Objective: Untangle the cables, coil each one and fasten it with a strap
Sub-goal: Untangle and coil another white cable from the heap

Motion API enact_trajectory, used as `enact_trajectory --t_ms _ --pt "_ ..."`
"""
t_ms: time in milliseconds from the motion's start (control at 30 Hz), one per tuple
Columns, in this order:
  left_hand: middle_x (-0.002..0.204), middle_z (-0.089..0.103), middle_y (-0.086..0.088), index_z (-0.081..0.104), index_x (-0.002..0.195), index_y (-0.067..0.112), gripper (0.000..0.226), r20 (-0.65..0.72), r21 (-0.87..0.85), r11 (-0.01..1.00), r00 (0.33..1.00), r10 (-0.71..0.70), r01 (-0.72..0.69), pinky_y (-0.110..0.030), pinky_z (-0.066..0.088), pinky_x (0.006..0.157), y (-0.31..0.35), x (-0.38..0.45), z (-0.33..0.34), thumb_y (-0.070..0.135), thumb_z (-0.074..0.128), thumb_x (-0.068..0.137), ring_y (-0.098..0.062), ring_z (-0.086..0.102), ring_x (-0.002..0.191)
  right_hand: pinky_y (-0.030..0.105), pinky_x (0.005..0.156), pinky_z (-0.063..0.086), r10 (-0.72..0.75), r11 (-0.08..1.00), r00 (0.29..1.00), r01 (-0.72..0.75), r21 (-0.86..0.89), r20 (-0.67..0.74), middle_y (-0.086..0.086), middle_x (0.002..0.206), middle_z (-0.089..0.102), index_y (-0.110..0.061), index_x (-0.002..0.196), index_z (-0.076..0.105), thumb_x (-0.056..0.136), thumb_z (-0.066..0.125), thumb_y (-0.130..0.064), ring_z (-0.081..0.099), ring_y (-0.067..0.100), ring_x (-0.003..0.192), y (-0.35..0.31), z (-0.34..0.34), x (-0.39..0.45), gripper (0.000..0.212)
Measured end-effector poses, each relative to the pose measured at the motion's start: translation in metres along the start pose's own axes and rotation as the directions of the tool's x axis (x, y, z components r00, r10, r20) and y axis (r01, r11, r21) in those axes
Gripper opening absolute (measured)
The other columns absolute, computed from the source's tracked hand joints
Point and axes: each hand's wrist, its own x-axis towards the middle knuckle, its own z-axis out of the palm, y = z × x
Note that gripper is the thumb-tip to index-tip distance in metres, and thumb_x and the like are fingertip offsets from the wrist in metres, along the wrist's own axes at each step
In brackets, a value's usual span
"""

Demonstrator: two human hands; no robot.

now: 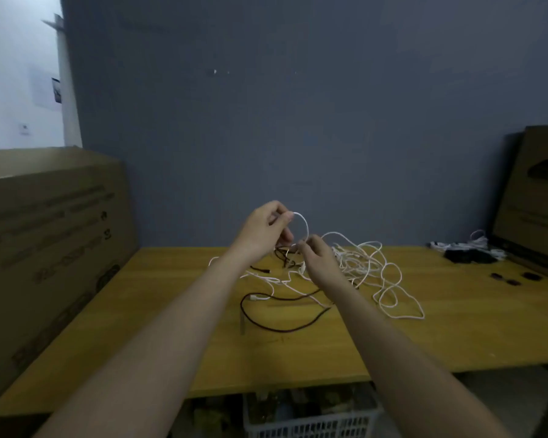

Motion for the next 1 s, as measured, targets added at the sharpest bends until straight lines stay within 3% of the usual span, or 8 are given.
enact_trajectory --t_ms 100,233,467,600,700,833,933,1000 --pt "0.063 0.064 -0.005 0.051 0.088 0.01 0.016 0.023 -0.127 0.99 0.998 -0.06 0.062 -0.02 0.049 0.051 -0.016 -0.01 0.006 0.02 0.048 0.1 -0.01 0.061 0.051 0.028 0.076 0.044 0.092 0.979 0.99 -0.109 0.173 0.103 0.007 0.089 0.069 -0.004 0.091 0.054 0.102 0.041 -0.023 0.061 0.012 0.084 0.02 0.022 -0.016 0.026" --pt "0.06 0.059 -0.005 0.047 0.097 0.005 0.018 0.037 -0.256 0.952 0.986 -0.164 0.168 -0.017 0.042 0.042 -0.04 -0.009 0.019 0.021 0.042 0.102 -0.009 0.053 0.041 0.028 0.071 0.046 0.107 0.943 0.955 -0.185 0.275 0.275 0.01 0.072 0.058 -0.006 0.093 0.046 0.105 0.035 -0.025 0.06 0.011 0.065 0.042 0.045 -0.031 0.025" --pt "0.063 0.044 0.004 0.052 0.088 0.013 0.026 0.055 -0.547 0.777 0.939 -0.338 0.312 -0.017 0.025 0.044 -0.09 0.014 0.039 0.02 0.034 0.105 -0.005 0.034 0.048 0.033 0.059 0.034 0.01 0.968 0.951 0.069 -0.241 0.31 -0.002 0.07 0.049 -0.015 0.118 0.05 0.104 0.034 -0.024 0.045 0.015 0.062 0.087 0.056 -0.033 0.024" --pt "0.072 0.064 -0.001 0.051 0.092 0.011 0.024 0.096 -0.674 0.655 0.919 -0.382 0.343 -0.017 0.041 0.049 -0.112 0.019 0.054 0.013 0.031 0.105 -0.01 0.053 0.062 0.038 0.061 0.029 -0.097 0.682 0.865 0.418 -0.6 0.493 0.019 0.093 0.06 -0.004 0.126 0.045 0.101 0.038 -0.017 0.052 0.036 0.084 0.098 0.048 -0.029 0.028" --pt "0.098 0.068 -0.003 0.047 0.099 0.013 0.018 0.145 -0.645 0.681 0.93 -0.338 0.348 -0.027 0.056 0.072 -0.132 0.016 0.063 0.017 0.03 0.105 -0.013 0.068 0.08 0.036 0.063 0.028 -0.188 0.513 0.805 0.57 -0.642 0.563 0.018 0.095 0.063 -0.005 0.122 0.05 0.097 0.043 -0.01 0.054 0.037 0.087 0.101 0.044 -0.023 0.027" --pt "0.13 0.056 -0.001 0.036 0.11 0.014 0.011 0.085 -0.446 0.837 0.946 -0.312 0.316 -0.033 0.046 0.096 -0.158 0.017 0.059 0.019 0.027 0.106 -0.017 0.062 0.105 0.041 0.064 0.046 -0.305 0.633 0.815 0.56 -0.534 0.492 0.008 0.09 0.068 -0.011 0.109 0.061 0.095 0.045 -0.014 0.059 0.03 0.08 0.107 0.036 -0.021 0.021" --pt "0.14 0.05 0.001 0.03 0.117 0.014 0.015 0.018 -0.197 0.954 0.974 -0.226 0.225 -0.034 0.047 0.09 -0.174 0.016 0.051 0.022 0.027 0.105 -0.018 0.062 0.108 0.034 0.066 0.044 -0.125 0.902 0.909 0.271 -0.335 0.398 -0.003 0.075 0.06 -0.022 0.1 0.064 0.091 0.056 -0.02 0.056 0.021 0.069 0.109 0.034 -0.024 0.013" --pt "0.142 0.049 0.005 0.03 0.128 0.011 0.025 0.021 -0.016 0.988 0.988 -0.154 0.154 -0.026 0.049 0.079 -0.178 0.013 0.045 0.023 0.027 0.105 -0.014 0.062 0.108 0.033 0.063 0.04 0.023 0.987 0.889 0.054 -0.153 0.457 0.004 0.069 0.054 -0.021 0.091 0.065 0.088 0.06 -0.021 0.049 0.021 0.064 0.111 0.036 -0.024 0.006"
